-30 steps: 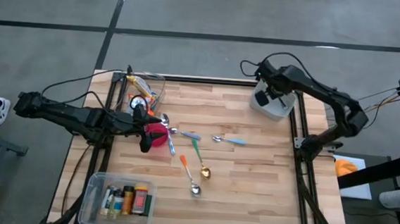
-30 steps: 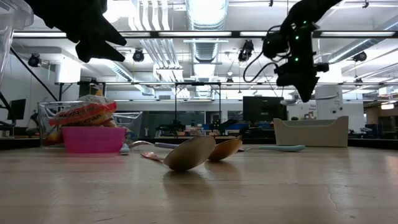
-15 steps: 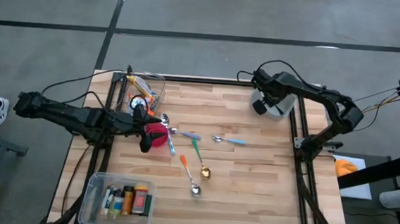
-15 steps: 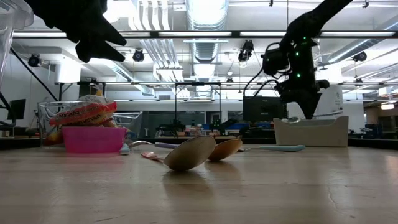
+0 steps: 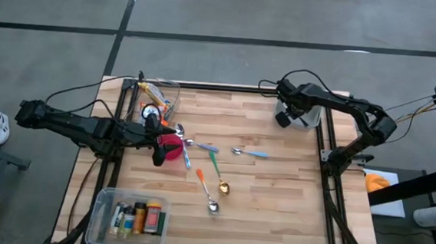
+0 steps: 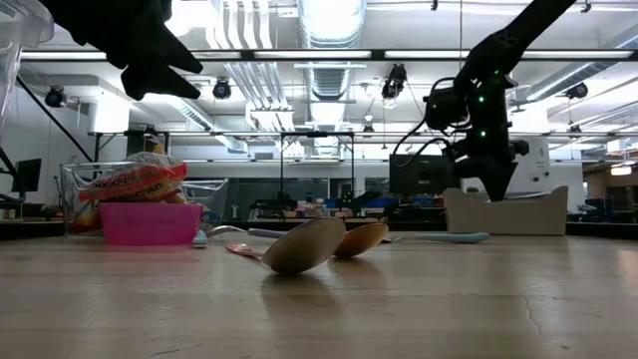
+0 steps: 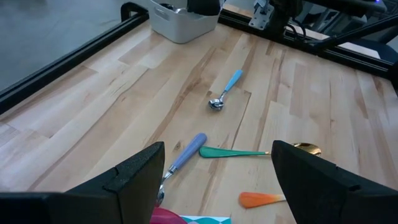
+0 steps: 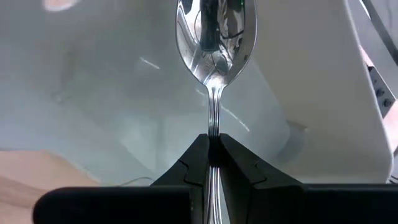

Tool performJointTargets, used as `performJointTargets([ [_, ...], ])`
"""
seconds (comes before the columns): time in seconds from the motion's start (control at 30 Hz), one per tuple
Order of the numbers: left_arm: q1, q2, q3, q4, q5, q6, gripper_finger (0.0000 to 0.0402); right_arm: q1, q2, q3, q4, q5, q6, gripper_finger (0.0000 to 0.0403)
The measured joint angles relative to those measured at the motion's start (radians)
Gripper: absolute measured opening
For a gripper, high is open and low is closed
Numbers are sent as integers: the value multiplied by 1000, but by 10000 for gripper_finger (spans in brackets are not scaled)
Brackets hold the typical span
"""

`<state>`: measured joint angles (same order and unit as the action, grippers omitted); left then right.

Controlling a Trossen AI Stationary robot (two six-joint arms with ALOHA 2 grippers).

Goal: Pick & Place Food Item
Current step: Put the silver spoon into the gray bin, then put the blue spoon into the gray bin

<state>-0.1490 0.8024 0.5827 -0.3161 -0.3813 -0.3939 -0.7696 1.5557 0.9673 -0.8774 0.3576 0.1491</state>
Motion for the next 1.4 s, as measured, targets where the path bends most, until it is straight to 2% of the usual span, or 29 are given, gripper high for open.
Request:
performJointTargets([
  [0.47, 0, 0, 0, -1, 0, 0, 298, -24, -28, 110, -57, 60, -158, 22],
  [1.1, 0, 0, 0, -1, 0, 0, 298, -40, 12, -38, 56, -24, -153, 24],
  [1.23, 0, 0, 0, -1, 0, 0, 298, -41, 12, -54, 93, -42, -153, 44],
  [1.4, 0, 0, 0, -1, 0, 0, 298, -41, 12, -57, 110, -43, -153, 94],
])
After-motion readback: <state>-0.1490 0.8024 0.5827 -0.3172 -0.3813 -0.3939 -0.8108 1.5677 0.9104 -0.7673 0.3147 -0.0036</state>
